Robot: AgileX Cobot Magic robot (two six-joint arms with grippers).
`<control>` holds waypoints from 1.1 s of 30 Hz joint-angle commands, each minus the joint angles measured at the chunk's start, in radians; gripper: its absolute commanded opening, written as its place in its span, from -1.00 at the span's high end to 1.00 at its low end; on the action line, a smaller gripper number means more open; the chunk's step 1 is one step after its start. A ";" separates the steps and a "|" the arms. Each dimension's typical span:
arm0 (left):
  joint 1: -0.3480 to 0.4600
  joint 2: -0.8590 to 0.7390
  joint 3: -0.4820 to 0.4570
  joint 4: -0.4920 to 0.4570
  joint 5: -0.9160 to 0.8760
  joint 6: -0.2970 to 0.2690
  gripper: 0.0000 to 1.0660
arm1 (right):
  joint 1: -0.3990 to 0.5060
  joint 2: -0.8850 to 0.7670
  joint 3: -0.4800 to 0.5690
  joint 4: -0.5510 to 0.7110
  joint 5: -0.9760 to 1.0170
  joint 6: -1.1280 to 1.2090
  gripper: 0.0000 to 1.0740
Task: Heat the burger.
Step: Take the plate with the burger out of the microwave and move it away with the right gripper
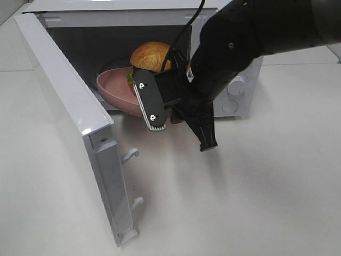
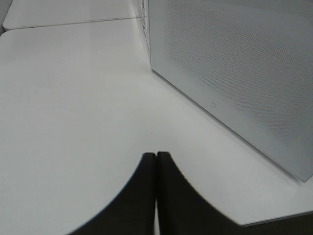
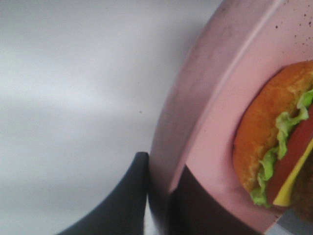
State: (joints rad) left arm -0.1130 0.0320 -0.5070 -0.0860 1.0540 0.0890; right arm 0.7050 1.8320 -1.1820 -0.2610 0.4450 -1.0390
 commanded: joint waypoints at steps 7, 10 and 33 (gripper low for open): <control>0.001 0.000 0.002 0.000 -0.013 -0.004 0.99 | -0.017 -0.175 0.196 -0.085 -0.057 -0.013 1.00; 0.001 0.000 0.002 0.000 -0.013 -0.004 0.99 | -0.017 -0.226 0.249 -0.089 -0.062 -0.013 1.00; 0.001 0.000 0.002 0.000 -0.013 -0.004 0.99 | -0.017 -0.652 0.622 -0.128 0.032 0.078 1.00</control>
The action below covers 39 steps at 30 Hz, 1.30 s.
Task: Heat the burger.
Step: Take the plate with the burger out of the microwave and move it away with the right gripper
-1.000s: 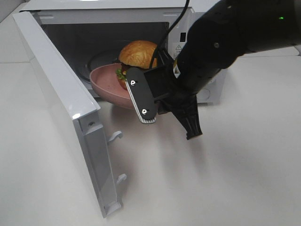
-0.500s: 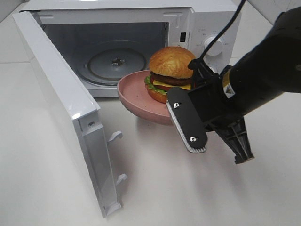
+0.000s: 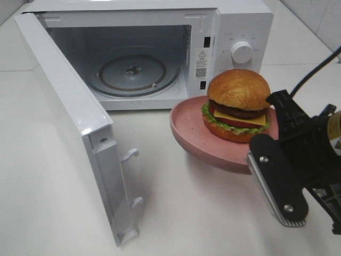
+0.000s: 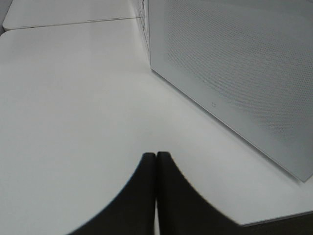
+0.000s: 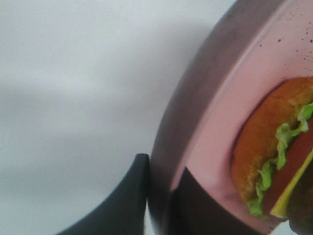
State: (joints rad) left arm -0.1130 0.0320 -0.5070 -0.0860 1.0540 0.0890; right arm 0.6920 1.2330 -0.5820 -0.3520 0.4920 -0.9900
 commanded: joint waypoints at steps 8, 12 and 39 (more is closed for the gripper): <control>0.001 0.000 0.002 0.000 -0.013 -0.004 0.99 | -0.004 -0.109 0.083 -0.124 0.080 0.235 1.00; 0.001 0.000 0.002 0.000 -0.013 -0.004 0.99 | -0.004 -0.107 0.089 -0.157 0.118 0.366 1.00; 0.001 0.000 0.002 0.000 -0.013 -0.004 0.99 | -0.208 0.360 -0.034 -0.493 0.136 1.229 1.00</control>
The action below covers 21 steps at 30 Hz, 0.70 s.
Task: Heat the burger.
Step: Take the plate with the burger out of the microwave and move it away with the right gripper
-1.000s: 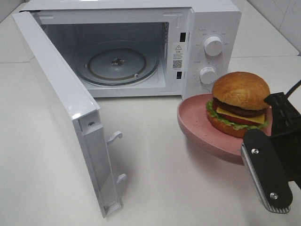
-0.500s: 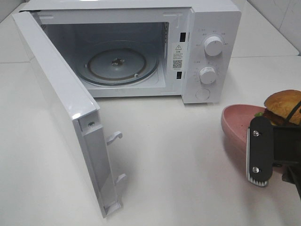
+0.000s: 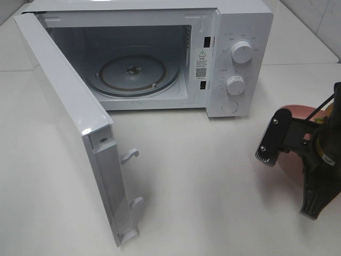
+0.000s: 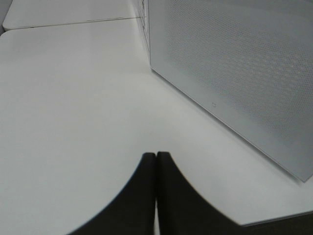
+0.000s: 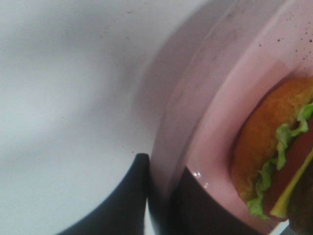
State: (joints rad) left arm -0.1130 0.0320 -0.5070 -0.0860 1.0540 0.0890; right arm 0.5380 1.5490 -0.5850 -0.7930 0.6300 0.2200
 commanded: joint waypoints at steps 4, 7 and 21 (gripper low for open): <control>0.001 0.000 0.002 0.000 -0.013 -0.004 0.99 | -0.099 0.108 -0.052 -0.052 -0.003 0.019 1.00; 0.001 0.000 0.002 0.000 -0.013 -0.004 0.99 | -0.110 0.151 -0.061 -0.052 -0.020 0.019 1.00; 0.001 0.000 0.002 0.000 -0.013 -0.004 0.99 | -0.106 0.185 -0.073 0.129 -0.080 -0.030 0.09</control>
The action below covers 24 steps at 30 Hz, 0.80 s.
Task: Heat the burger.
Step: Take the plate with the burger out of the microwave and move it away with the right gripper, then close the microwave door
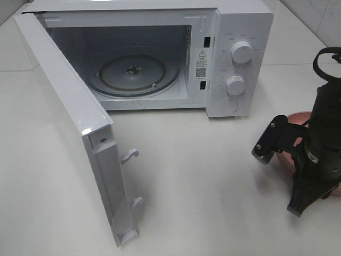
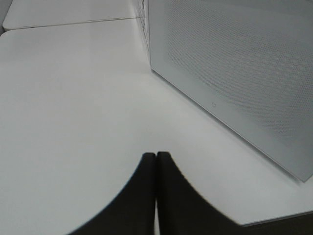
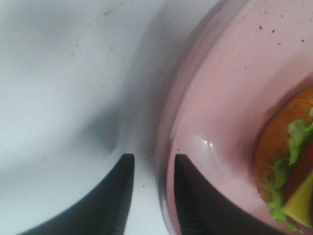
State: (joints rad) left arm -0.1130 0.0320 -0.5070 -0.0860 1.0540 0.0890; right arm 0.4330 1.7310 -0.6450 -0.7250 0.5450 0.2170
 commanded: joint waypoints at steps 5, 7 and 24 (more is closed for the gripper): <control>0.001 0.000 0.002 0.000 -0.013 -0.004 0.99 | -0.001 -0.015 -0.067 0.180 0.041 -0.026 -0.13; 0.001 0.000 0.002 0.000 -0.013 -0.004 0.99 | -0.001 -0.039 -0.100 0.237 0.075 -0.024 -0.19; 0.001 0.000 0.002 0.000 -0.013 -0.004 0.99 | -0.043 -0.136 -0.428 0.577 0.492 -0.016 -0.30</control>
State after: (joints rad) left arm -0.1130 0.0320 -0.5070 -0.0860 1.0540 0.0890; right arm 0.4200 1.6010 -1.0450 -0.1770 0.9790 0.2020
